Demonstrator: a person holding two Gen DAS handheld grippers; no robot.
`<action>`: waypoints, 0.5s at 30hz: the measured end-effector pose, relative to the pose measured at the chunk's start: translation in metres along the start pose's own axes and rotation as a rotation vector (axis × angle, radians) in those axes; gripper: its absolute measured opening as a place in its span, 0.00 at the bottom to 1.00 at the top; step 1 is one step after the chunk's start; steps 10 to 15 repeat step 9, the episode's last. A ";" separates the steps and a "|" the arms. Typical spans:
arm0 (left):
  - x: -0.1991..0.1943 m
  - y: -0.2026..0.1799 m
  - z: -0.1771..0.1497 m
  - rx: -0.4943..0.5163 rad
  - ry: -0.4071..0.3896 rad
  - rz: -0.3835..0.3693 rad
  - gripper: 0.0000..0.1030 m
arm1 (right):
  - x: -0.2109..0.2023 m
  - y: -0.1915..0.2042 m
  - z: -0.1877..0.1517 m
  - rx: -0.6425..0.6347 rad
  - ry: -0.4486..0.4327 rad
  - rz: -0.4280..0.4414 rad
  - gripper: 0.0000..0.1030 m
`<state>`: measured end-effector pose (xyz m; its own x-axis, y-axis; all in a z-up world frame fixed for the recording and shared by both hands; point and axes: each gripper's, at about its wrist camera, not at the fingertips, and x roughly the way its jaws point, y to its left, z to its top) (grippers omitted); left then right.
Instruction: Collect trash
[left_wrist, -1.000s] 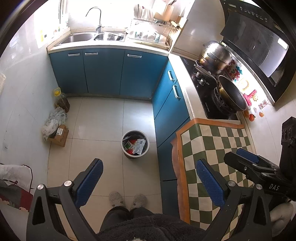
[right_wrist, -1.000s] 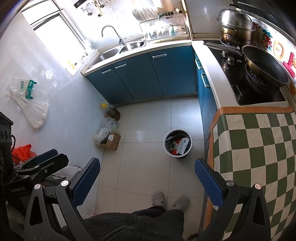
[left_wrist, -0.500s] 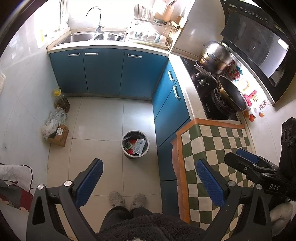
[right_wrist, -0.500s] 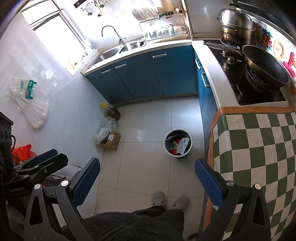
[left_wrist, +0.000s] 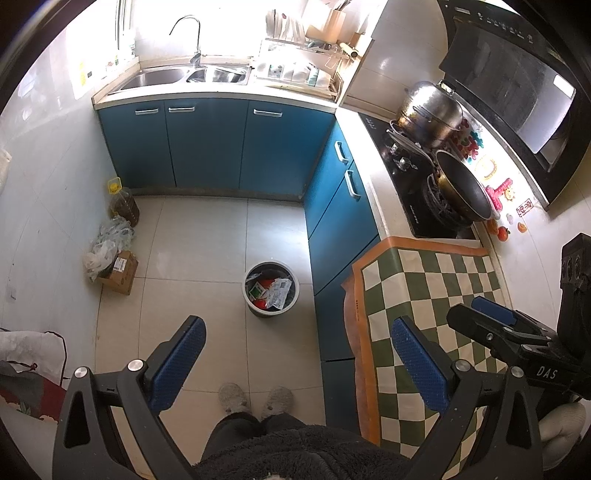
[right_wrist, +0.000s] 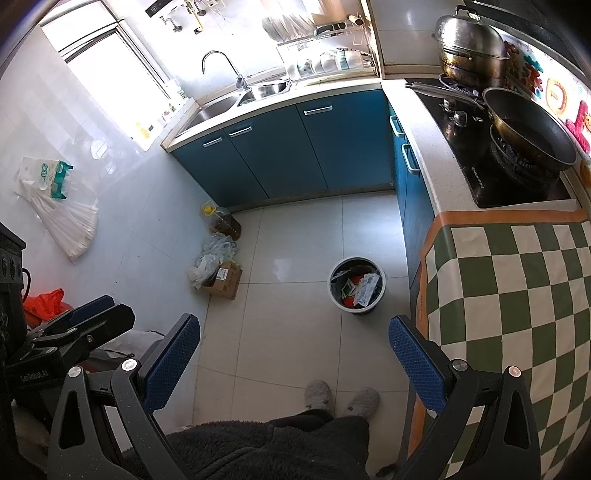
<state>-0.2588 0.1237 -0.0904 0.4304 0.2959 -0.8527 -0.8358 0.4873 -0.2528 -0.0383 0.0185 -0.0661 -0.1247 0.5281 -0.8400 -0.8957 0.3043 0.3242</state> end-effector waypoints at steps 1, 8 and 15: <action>0.000 0.000 0.000 0.001 0.000 0.001 1.00 | 0.000 0.000 0.000 0.000 0.000 0.000 1.00; -0.002 -0.001 0.001 0.001 -0.004 0.001 1.00 | 0.002 0.002 0.000 0.001 0.000 0.000 1.00; -0.001 -0.001 0.002 0.001 -0.002 -0.003 1.00 | 0.001 0.002 0.001 0.003 0.000 -0.001 1.00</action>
